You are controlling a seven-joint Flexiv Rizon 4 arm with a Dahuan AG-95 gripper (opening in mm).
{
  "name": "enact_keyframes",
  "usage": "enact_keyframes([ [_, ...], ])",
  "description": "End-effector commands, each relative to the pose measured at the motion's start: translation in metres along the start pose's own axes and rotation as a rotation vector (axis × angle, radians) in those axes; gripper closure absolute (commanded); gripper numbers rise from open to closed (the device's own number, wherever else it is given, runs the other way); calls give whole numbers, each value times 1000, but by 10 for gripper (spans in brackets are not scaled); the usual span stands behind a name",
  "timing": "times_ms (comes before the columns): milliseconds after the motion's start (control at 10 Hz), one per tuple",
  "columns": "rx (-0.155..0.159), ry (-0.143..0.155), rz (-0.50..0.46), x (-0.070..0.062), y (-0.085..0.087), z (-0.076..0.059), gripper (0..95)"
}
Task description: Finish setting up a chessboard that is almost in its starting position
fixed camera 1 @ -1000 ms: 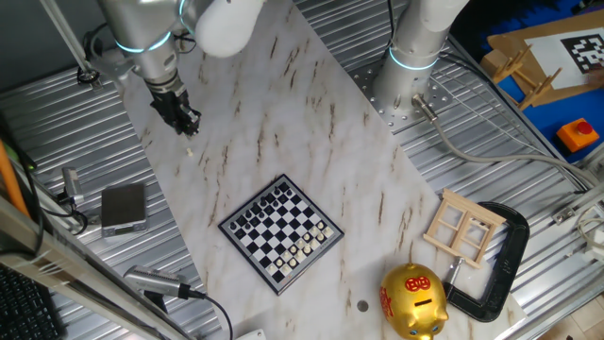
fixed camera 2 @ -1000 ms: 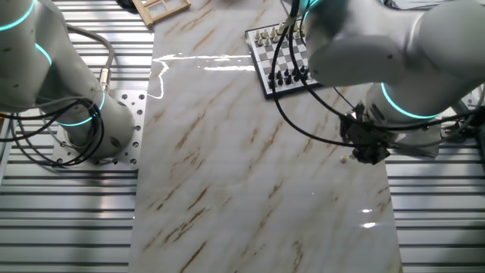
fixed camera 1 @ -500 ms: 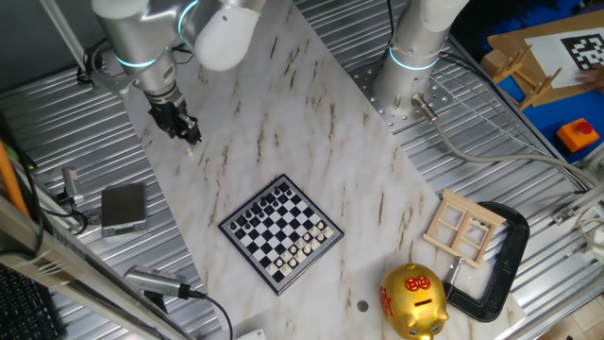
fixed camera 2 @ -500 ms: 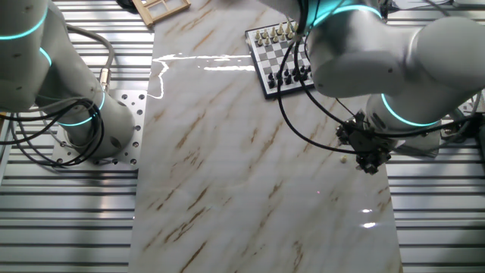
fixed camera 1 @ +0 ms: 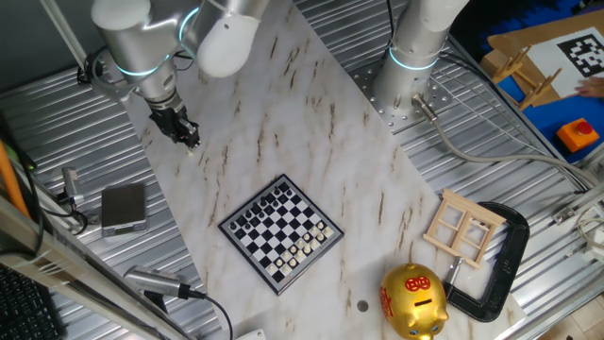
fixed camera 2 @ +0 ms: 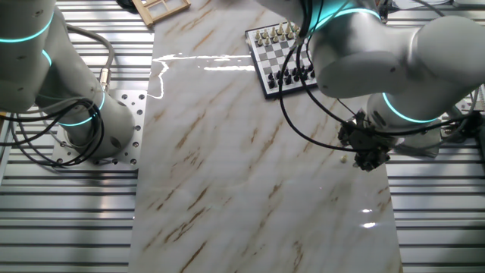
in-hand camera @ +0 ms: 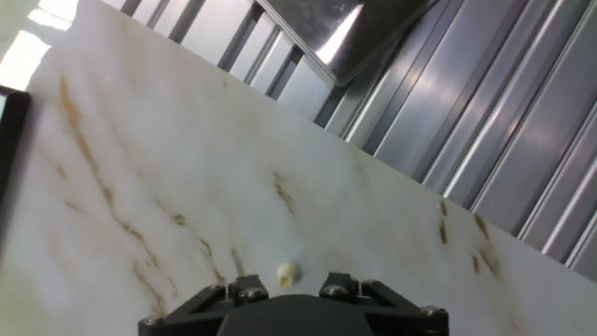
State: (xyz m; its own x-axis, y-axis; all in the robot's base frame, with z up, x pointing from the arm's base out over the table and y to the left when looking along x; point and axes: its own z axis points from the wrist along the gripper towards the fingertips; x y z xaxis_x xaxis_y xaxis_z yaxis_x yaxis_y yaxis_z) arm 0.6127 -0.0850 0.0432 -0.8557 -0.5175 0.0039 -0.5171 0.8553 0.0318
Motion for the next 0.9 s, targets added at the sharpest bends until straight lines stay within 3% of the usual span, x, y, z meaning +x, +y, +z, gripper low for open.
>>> enact_keyframes([
  [100, -2, 1, 4, 0, 0, 2, 570],
  [900, -3, -5, 11, 7, 7, 12, 570],
])
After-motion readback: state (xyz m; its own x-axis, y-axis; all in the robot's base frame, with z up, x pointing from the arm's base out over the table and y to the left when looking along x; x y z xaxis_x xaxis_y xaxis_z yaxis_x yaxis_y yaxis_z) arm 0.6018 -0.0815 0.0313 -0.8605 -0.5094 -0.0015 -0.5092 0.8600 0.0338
